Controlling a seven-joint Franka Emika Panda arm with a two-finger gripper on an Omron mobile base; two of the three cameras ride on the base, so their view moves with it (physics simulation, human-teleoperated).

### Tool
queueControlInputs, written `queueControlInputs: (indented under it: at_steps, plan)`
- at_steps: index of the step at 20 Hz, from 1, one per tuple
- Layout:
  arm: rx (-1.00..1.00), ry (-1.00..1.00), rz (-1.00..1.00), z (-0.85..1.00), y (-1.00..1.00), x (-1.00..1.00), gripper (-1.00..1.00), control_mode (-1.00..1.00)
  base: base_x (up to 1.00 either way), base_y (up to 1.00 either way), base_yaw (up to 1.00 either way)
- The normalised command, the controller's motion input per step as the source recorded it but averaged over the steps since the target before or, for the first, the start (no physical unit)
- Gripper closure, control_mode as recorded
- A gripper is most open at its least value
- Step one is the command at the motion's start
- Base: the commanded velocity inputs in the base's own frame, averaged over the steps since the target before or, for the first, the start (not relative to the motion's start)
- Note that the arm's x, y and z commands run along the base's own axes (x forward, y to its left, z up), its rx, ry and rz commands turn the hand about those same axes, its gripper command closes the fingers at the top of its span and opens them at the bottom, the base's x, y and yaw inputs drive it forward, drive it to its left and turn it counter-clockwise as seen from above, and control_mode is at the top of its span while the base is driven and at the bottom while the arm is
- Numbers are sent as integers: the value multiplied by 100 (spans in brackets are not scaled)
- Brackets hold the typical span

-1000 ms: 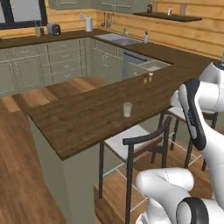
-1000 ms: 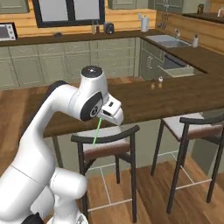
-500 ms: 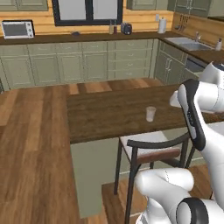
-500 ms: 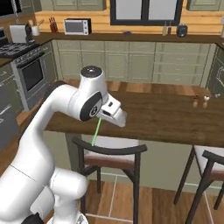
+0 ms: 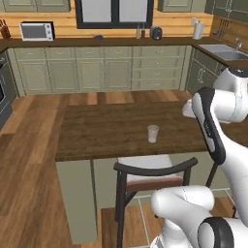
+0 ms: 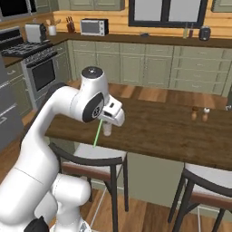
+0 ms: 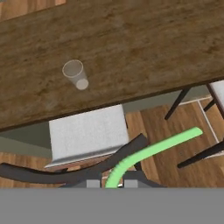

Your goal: Take a straw from the drawer in front and place it inside the glass cup on the dining counter.

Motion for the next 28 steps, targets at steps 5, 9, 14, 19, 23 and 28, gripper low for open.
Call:
queueControlInputs:
  at_steps: [5, 9, 14, 19, 23, 28]
  plan:
    - [0, 0, 0, 0, 0, 0, 100, 100, 95, 3, -6]
    - [0, 0, 0, 0, 0, 0, 100, 100, 91, 15, -10]
    - [9, -17, 13, 22, 0, 8, 100, -100, 0, 0, 0]
    - [23, -30, 34, 13, 0, 0, 100, -100, 0, 0, 0]
    - [21, -27, 34, 2, 9, 6, 100, -100, 0, 0, 0]
    - [16, -21, 30, 2, 31, 32, 100, -100, 0, 0, 0]
